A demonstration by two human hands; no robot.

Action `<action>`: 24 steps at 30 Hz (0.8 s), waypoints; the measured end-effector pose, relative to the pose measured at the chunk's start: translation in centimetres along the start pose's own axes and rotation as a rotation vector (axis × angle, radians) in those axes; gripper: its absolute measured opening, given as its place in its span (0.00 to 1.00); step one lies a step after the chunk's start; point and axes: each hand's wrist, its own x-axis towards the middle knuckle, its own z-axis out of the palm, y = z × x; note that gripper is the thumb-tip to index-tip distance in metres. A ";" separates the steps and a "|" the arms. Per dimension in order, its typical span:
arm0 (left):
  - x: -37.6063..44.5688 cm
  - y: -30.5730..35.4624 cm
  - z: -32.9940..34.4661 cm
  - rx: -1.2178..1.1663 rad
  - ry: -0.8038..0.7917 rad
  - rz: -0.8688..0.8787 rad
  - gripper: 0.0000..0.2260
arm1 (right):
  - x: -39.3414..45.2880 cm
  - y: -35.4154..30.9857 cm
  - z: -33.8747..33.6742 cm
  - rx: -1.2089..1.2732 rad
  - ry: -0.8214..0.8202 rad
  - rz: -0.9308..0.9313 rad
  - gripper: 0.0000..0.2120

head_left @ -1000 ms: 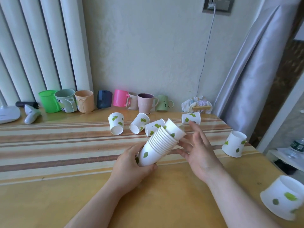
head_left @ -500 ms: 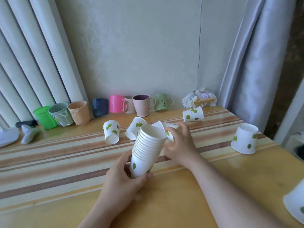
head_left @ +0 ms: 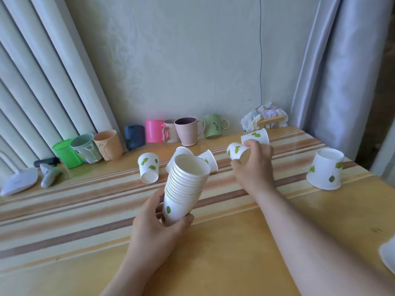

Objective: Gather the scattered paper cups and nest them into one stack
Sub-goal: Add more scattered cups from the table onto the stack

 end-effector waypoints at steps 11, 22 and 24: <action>1.1 -1.3 -0.5 0.101 0.139 -0.006 0.36 | -1.2 -7.1 -0.6 1.053 -0.541 0.308 0.13; 1.4 -1.4 -0.6 0.033 0.135 -0.095 0.34 | -2.9 -5.9 1.5 0.781 -0.637 0.191 0.33; 1.5 -1.5 -0.6 0.024 0.131 -0.090 0.32 | -2.4 -5.2 1.6 0.809 -0.596 0.240 0.28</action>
